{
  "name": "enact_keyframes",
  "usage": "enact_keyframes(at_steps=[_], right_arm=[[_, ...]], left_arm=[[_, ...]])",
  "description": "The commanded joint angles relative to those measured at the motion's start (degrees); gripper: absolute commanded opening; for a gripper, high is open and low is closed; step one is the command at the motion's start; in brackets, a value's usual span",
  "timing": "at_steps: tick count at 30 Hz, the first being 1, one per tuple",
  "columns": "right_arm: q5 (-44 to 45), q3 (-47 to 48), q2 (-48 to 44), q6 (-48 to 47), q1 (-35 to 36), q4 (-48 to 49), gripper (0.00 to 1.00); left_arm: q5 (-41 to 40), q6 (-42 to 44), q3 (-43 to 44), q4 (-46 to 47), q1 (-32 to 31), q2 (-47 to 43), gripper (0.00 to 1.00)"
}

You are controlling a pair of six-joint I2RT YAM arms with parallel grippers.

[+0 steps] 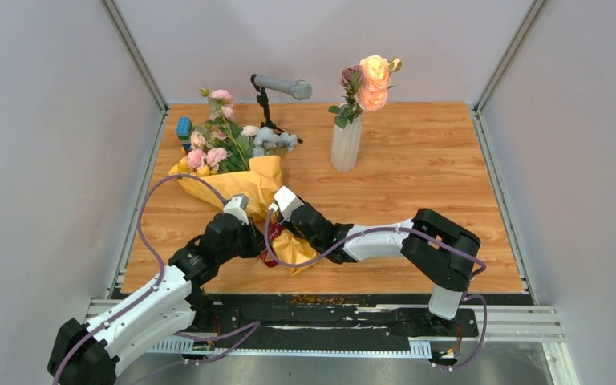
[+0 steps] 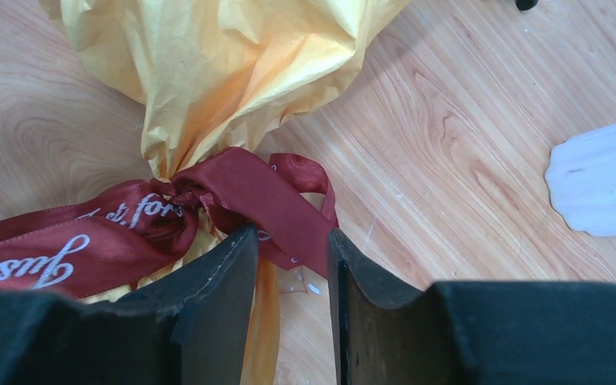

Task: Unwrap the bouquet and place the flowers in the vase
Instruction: Untie the ribbon from the wrapping paper.

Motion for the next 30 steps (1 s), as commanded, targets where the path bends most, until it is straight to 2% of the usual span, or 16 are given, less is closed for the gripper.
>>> enact_keyframes(at_steps=[1, 10, 18, 30], right_arm=[[3.28, -0.53, -1.51, -0.45, 0.59, 3.46, 0.38], [6.15, 1.18, 0.54, -3.22, 0.56, 6.52, 0.35], [2.23, 2.27, 3.26, -5.02, 0.57, 7.92, 0.33], [4.45, 3.17, 7.62, -9.28, 0.48, 13.31, 0.31]], left_arm=[[0.62, 0.92, -0.14, 0.63, 0.5, -0.48, 0.0], [0.77, 0.97, 0.03, 0.54, 0.64, -0.46, 0.0], [1.12, 1.27, 0.36, 0.34, 0.87, -0.26, 0.0], [1.29, 1.76, 0.92, -0.2, 1.18, -0.04, 0.0]])
